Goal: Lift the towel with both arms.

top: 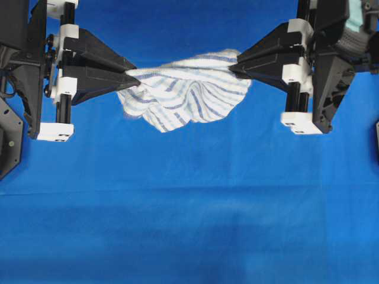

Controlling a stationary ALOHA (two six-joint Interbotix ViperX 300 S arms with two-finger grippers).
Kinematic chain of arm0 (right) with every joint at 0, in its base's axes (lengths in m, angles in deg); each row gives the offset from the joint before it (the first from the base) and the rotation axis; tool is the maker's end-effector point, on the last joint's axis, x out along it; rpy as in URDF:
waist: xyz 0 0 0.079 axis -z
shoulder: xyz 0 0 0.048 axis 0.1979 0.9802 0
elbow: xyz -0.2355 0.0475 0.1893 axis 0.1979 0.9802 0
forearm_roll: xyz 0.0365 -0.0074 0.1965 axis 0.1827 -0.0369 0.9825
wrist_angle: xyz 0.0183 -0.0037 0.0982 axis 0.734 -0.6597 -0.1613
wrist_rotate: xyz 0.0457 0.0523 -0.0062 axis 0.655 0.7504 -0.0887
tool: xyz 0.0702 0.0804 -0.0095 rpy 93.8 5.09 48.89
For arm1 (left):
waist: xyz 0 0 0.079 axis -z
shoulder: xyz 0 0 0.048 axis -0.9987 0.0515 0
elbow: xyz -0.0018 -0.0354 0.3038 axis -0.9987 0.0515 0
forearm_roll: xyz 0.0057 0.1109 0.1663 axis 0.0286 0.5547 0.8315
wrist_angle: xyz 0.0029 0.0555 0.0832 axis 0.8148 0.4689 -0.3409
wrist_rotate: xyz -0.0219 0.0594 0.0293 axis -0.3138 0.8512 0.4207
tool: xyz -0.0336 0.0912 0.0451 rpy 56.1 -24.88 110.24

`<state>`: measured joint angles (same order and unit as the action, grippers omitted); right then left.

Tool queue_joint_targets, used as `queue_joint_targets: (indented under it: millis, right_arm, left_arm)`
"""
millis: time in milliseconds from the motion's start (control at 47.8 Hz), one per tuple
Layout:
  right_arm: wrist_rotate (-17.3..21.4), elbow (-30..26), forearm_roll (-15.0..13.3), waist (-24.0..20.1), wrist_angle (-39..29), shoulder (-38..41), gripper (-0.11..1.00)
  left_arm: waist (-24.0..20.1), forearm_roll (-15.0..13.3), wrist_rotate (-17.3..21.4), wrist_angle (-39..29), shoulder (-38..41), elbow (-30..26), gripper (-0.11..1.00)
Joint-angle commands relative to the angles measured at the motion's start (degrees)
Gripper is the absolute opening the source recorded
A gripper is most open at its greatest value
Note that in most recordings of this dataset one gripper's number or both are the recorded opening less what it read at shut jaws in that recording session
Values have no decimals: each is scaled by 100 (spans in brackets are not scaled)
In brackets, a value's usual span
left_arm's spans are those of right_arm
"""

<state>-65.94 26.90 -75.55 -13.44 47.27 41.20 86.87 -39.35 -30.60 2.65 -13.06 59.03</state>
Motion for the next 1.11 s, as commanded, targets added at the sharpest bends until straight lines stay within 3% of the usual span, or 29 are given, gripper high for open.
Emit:
queue_joint_targets:
  millis: [0,126,167,356,397,481,690,1088]
  right_arm:
    - [-9,-88,-18,0,-35,-141,2]
    - [26,-88,-18,-9,-18,-167,3]
    - [26,-88,-18,-9,-26,-167,9]
    - [18,-62,-141,0,-185,-176,63]
    - [26,-62,-167,-9,-237,-176,67]
    - [26,-62,-167,-9,-290,-176,64]
    - [105,220,-158,-18,-246,-141,64]
    - [606,1626,-141,-431,853,290,64]
  left_arm:
    - [18,9,18,35,-114,-123,5]
    - [18,18,18,79,-123,-105,6]
    - [18,18,9,88,-123,-88,10]
    - [35,18,26,193,-211,-9,65]
    - [35,18,26,193,-229,18,76]
    - [35,18,26,193,-281,62,91]
    - [53,9,-26,316,-272,378,91]
    - [562,-18,-35,1863,686,1556,91]
